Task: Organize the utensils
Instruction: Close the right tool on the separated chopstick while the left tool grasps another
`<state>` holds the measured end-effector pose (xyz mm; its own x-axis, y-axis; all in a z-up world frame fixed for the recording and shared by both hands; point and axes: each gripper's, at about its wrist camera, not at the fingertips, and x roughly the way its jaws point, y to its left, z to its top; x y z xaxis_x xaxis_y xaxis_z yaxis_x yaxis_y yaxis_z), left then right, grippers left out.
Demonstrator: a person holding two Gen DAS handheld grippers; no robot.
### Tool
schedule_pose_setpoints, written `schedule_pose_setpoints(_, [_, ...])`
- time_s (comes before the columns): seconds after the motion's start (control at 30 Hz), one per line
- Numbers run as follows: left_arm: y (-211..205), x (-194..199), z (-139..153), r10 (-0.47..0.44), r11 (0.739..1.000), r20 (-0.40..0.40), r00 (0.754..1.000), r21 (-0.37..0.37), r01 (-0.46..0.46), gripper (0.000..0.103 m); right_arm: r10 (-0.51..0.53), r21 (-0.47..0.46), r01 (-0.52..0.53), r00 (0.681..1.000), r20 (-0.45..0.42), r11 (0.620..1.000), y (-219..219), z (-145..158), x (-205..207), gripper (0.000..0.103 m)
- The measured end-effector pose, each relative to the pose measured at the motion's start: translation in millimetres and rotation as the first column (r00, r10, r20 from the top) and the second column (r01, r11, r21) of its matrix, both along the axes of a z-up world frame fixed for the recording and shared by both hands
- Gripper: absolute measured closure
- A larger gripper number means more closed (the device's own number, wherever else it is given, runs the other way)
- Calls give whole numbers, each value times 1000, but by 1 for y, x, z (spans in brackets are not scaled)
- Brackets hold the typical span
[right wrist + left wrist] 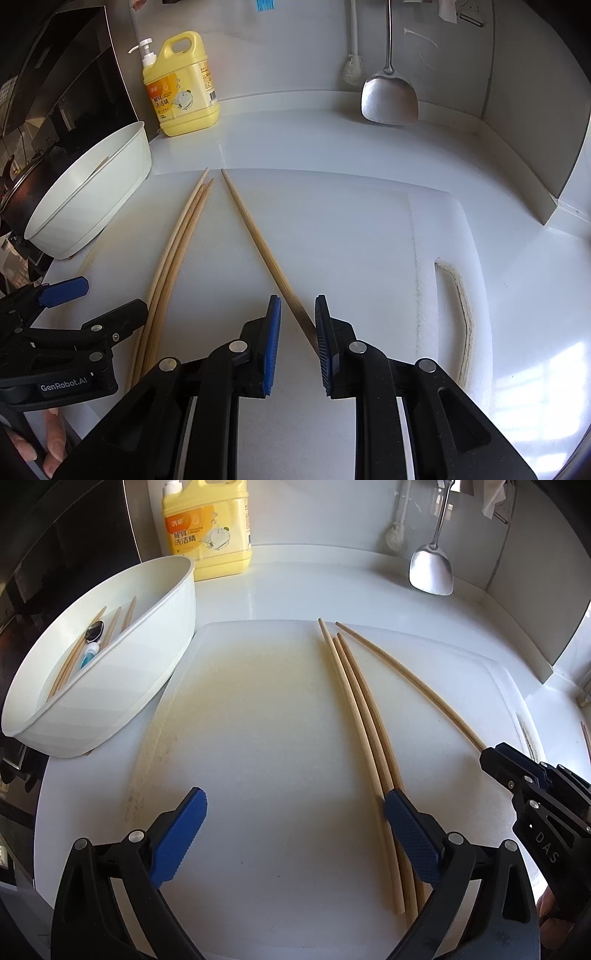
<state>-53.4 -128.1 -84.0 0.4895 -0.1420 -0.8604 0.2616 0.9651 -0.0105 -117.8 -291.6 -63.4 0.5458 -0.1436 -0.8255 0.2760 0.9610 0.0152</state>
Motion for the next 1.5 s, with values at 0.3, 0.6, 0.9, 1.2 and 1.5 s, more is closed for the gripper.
schedule_pose_setpoints(0.3, [22, 3, 4, 71, 997, 3, 997, -27, -71, 8, 7, 15, -7, 1000, 7, 1000, 1, 1, 0, 84])
schedule_pose_setpoints(0.6, [-2, 11, -4, 49, 999, -26, 998, -8, -49, 8, 79, -5, -80, 997, -17, 997, 6, 0, 15, 77])
schedule_pose_setpoints(0.9, [-2, 10, -5, 74, 997, 3, 997, -1, -74, 8, 180, -65, -183, 982, -54, 981, 15, -2, 33, 71])
schedule_pose_setpoints(1.2, [-6, 17, -2, 76, 997, 15, 997, -4, -76, 19, 214, -80, -217, 976, -47, 973, 17, -4, 41, 66])
schedule_pose_setpoints(1.5, [-16, 11, 5, 12, 1000, 39, 999, -7, -12, 75, 234, -83, -237, 971, -38, 968, 25, -5, 44, 87])
